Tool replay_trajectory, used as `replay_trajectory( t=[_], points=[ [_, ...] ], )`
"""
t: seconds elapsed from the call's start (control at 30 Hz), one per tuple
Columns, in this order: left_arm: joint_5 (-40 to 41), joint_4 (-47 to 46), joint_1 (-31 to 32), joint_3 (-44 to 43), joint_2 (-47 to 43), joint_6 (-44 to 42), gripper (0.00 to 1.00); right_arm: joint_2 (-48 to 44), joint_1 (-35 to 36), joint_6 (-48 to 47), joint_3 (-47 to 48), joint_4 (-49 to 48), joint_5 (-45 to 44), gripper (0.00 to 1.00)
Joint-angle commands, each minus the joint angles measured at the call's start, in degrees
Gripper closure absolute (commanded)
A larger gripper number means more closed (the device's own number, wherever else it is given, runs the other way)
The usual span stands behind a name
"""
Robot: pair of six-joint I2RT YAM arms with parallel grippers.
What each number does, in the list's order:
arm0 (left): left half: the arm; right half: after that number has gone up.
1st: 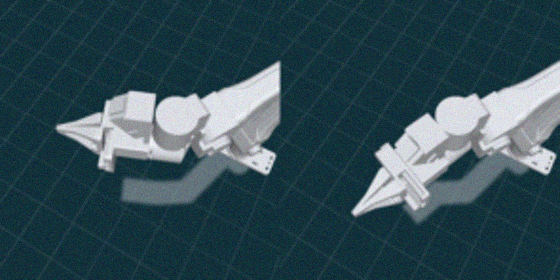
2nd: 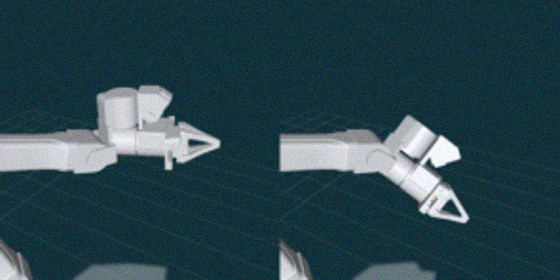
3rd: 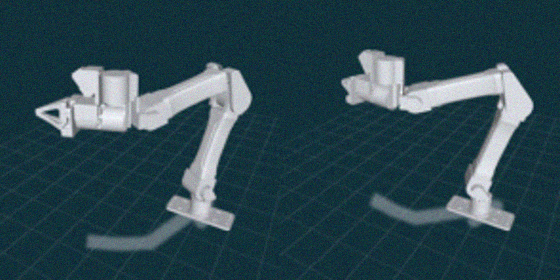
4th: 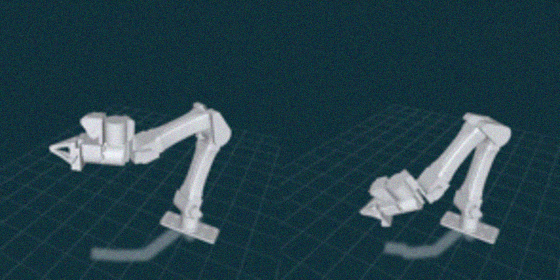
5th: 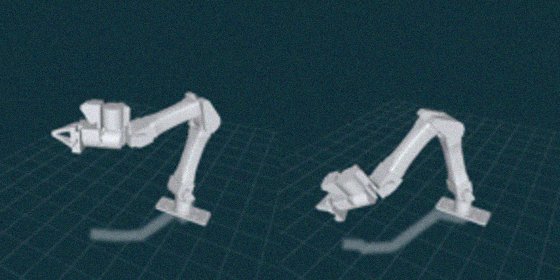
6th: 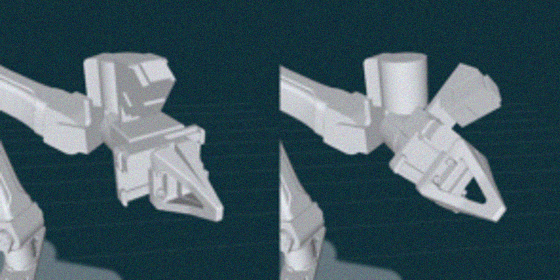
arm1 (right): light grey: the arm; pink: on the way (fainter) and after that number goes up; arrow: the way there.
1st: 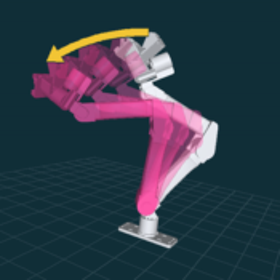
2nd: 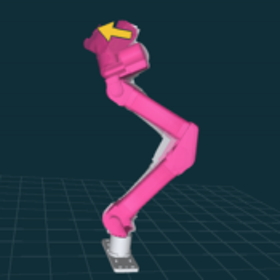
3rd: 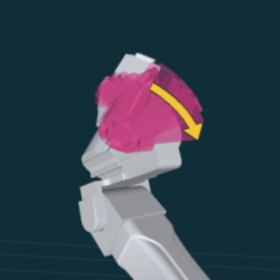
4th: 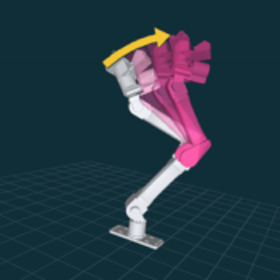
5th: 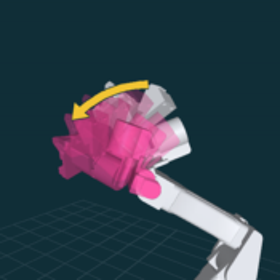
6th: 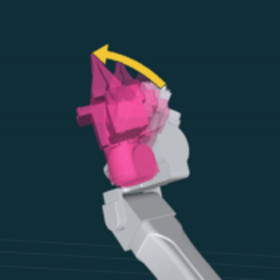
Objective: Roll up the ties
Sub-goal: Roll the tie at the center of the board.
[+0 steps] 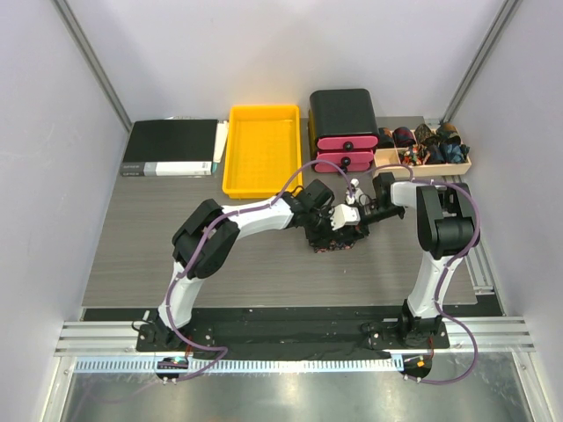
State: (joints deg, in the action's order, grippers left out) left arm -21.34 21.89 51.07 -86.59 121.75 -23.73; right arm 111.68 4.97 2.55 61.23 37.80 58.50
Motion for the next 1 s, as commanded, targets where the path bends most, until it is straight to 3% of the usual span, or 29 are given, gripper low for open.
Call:
replay_trajectory(
  t=[0.0, 0.07, 0.2, 0.43, 0.53, 0.97],
  points=[
    [1.4, 10.1, 0.8, 4.5, 7.3, -0.7, 0.61, -0.9, 0.9, 1.1, -1.3, -4.5, -5.1, 0.74],
    [1.2, 10.2, 0.8, 4.6, 7.0, -1.3, 0.61, -0.5, 0.9, 1.6, -1.0, -5.4, -6.4, 0.75],
    [1.0, 10.5, 0.7, 4.8, 7.1, -1.7, 0.61, -0.8, 0.8, 3.3, -0.8, -7.7, -5.9, 0.63],
    [0.3, 11.2, 0.7, 4.1, 7.5, -2.3, 0.61, -1.0, 0.9, 5.4, -1.0, -10.3, -4.5, 0.67],
    [0.2, 11.5, 0.7, 3.9, 7.9, -2.5, 0.61, -1.0, 0.9, 6.9, -1.0, -11.9, -4.2, 0.59],
    [-0.4, 12.1, 0.7, 3.4, 8.3, -2.7, 0.62, -2.3, 0.9, 8.9, -0.3, -13.5, -3.0, 0.55]
  ],
)
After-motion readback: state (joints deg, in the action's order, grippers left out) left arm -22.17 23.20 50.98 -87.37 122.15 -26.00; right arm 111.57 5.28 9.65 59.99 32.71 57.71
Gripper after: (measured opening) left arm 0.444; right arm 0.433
